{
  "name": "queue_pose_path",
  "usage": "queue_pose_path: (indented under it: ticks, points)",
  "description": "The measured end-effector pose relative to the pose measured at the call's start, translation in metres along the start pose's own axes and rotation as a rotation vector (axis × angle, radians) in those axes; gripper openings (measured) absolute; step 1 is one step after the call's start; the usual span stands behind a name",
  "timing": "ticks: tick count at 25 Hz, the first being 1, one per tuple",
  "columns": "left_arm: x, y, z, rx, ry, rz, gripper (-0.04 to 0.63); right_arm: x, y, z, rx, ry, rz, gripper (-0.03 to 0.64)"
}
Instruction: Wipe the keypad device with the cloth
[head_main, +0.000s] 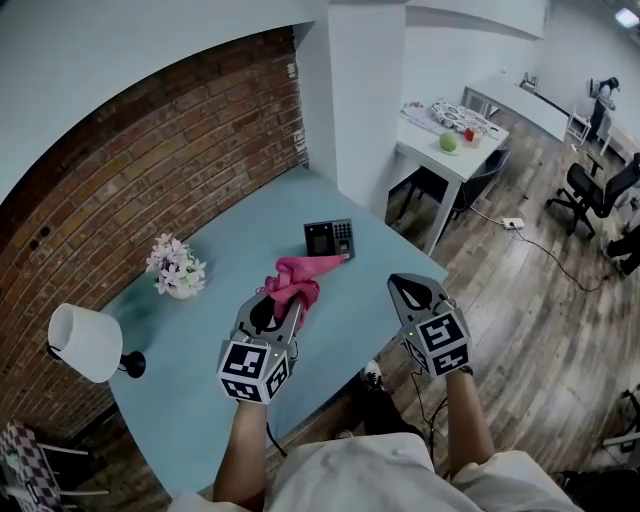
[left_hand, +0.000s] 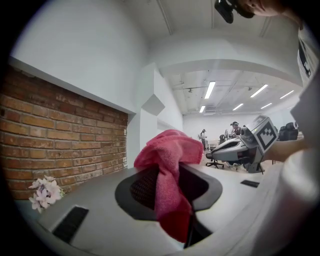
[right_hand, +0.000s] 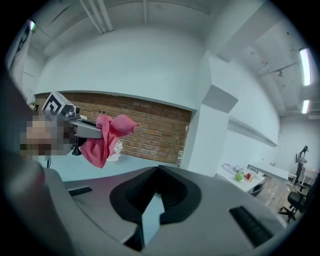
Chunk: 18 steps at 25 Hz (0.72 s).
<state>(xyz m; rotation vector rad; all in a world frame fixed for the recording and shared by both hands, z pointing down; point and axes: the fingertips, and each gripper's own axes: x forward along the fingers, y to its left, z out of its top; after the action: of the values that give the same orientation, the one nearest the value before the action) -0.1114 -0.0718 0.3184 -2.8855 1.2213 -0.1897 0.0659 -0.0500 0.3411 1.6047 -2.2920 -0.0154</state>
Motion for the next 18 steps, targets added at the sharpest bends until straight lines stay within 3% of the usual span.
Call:
queue_pose_path:
  ticks: [18]
  points:
    - [0.127,0.067,-0.021,-0.045,0.053,0.122,0.138,0.148,-0.085,-0.028,0.127,0.031,0.108,0.032]
